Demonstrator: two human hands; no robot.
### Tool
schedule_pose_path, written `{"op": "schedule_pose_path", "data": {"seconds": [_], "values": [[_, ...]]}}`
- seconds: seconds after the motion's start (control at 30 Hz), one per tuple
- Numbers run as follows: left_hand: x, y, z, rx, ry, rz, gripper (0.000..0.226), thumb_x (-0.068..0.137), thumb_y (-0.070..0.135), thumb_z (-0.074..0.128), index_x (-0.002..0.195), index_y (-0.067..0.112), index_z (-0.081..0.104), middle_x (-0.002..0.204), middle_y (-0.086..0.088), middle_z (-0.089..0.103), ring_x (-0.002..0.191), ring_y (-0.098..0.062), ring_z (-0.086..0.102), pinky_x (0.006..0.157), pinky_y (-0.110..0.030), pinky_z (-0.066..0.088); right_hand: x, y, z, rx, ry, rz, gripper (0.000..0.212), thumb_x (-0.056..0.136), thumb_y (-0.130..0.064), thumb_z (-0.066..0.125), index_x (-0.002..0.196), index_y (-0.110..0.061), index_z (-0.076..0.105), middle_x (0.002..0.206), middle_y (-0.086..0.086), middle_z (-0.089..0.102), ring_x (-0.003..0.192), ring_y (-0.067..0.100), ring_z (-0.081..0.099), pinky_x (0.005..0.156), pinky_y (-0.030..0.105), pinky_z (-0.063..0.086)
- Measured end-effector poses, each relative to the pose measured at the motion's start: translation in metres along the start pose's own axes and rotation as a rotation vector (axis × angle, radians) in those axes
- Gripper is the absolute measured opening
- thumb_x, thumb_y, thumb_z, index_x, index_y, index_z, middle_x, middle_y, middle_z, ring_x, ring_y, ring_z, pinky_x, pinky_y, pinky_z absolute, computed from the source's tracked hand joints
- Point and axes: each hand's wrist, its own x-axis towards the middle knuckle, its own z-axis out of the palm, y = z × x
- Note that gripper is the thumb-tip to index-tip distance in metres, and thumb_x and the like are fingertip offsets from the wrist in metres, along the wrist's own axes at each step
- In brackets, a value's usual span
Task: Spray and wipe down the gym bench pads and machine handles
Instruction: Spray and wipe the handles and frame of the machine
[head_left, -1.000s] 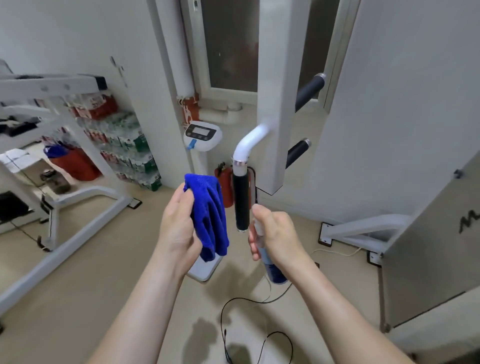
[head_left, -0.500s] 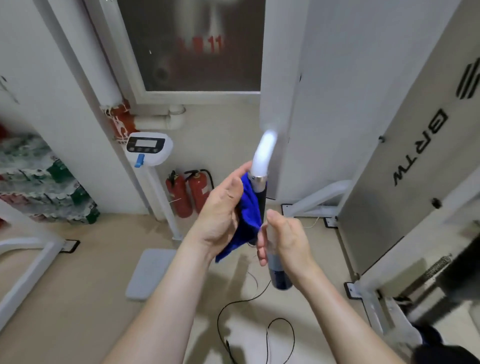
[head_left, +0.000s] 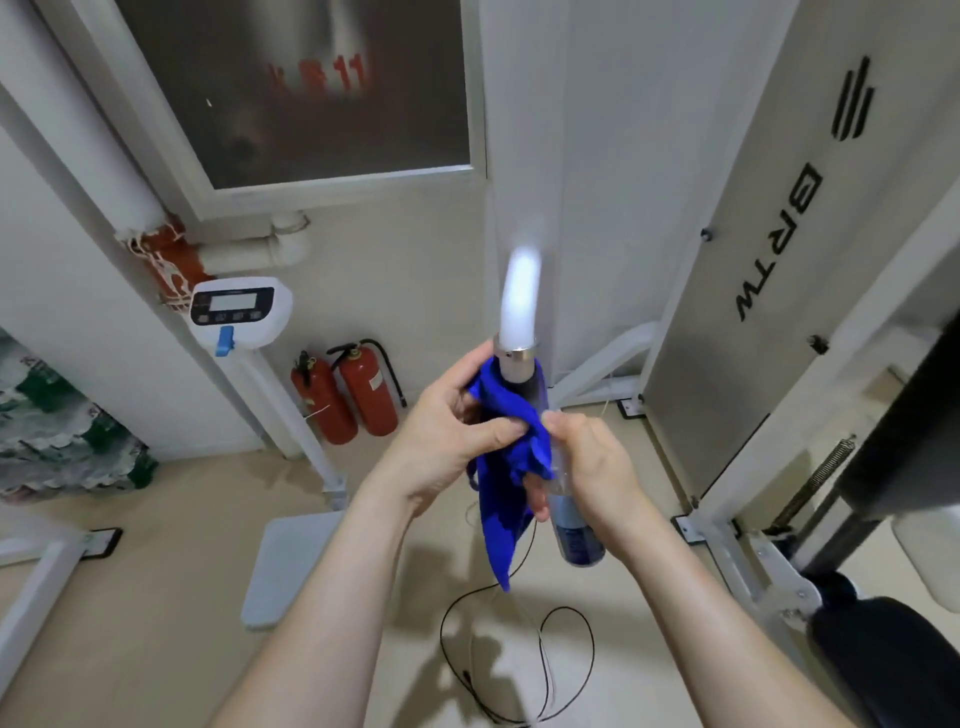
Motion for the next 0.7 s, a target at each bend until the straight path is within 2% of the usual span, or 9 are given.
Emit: {"op": "schedule_pose_path", "data": {"seconds": [0.07,0.13,0.3,0.37,0.43,0.47,0.53,0.6,0.7], "values": [[0.003,-0.013,0.008,0.019,0.032,-0.021,0.042,0.084,-0.013,0.061,0.12,0.009,0.057,0.084,0.007,0.072,0.069,-0.002,0.063,0.061,-0.011,0.046,-0.002,0.0,-0.004,-0.012,0.034,0.02,0.038,0.079,-0.036,0.042,0.063,-0.002,0.048,0.044,0.014,0.045,0.037,0.022,0.041,0.046,0.031,0.036],[0.003,-0.024,0.014,0.016,0.084,-0.027,0.03,0.084,-0.006,0.064,0.109,0.012,0.062,0.084,0.007,0.072,0.072,-0.003,0.064,0.064,-0.013,0.047,-0.004,0.0,-0.006,-0.019,0.048,0.034,0.043,0.082,-0.041,0.044,0.062,-0.003,0.048,0.046,0.015,0.046,0.037,0.022,0.041,0.045,0.029,0.038],[0.0,-0.034,0.03,0.185,0.292,-0.044,0.024,0.078,0.004,0.073,0.097,0.014,0.064,0.078,0.005,0.071,0.071,-0.01,0.065,0.067,-0.022,0.052,-0.007,-0.001,-0.016,-0.029,0.115,0.034,0.05,0.084,-0.045,0.049,0.058,-0.002,0.053,0.051,0.011,0.05,0.038,0.021,0.046,0.043,0.027,0.041],[-0.005,-0.034,0.032,0.425,0.358,-0.054,0.023,0.077,0.02,0.073,0.097,0.025,0.062,0.081,0.009,0.071,0.077,-0.011,0.066,0.067,-0.02,0.051,-0.007,-0.002,-0.019,-0.041,0.149,0.017,0.049,0.091,-0.041,0.052,0.063,-0.001,0.054,0.053,0.012,0.05,0.041,0.022,0.046,0.043,0.027,0.042],[-0.009,-0.026,0.03,0.804,0.329,-0.12,0.028,0.084,0.04,0.064,0.109,0.03,0.056,0.086,0.007,0.07,0.081,-0.018,0.065,0.064,-0.024,0.049,-0.006,-0.001,-0.018,-0.074,0.159,0.007,0.045,0.097,-0.036,0.05,0.067,-0.003,0.055,0.055,0.013,0.051,0.041,0.022,0.045,0.044,0.026,0.041],[-0.01,-0.02,0.028,1.046,0.285,-0.157,0.031,0.089,0.048,0.055,0.113,0.029,0.052,0.088,0.003,0.07,0.082,-0.024,0.065,0.063,-0.028,0.047,-0.005,0.0,-0.016,-0.082,0.156,0.008,0.044,0.096,-0.038,0.05,0.068,-0.005,0.055,0.054,0.014,0.051,0.041,0.023,0.045,0.045,0.026,0.04],[-0.013,-0.009,0.024,1.449,0.234,-0.196,0.034,0.094,0.055,0.04,0.106,0.025,0.05,0.089,-0.002,0.068,0.083,-0.03,0.064,0.061,-0.029,0.04,-0.002,0.003,-0.009,-0.05,0.137,0.024,0.045,0.087,-0.044,0.049,0.069,-0.003,0.055,0.056,0.016,0.053,0.04,0.023,0.045,0.045,0.027,0.039],[-0.017,-0.003,0.022,1.61,0.206,-0.186,0.031,0.097,0.052,0.037,0.093,0.023,0.047,0.087,-0.001,0.064,0.084,-0.029,0.062,0.062,-0.03,0.035,-0.002,0.005,-0.002,0.01,0.123,0.03,0.048,0.084,-0.045,0.048,0.069,0.0,0.054,0.058,0.018,0.054,0.038,0.023,0.044,0.042,0.026,0.039],[-0.024,0.0,0.012,1.583,0.204,-0.107,0.02,0.098,0.042,0.04,0.094,0.025,0.05,0.081,0.002,0.052,0.085,-0.026,0.058,0.066,-0.032,0.035,-0.005,0.003,0.004,0.036,0.11,-0.006,0.053,0.084,-0.044,0.046,0.071,0.006,0.058,0.061,0.016,0.061,0.036,0.024,0.045,0.043,0.025,0.04]]}}
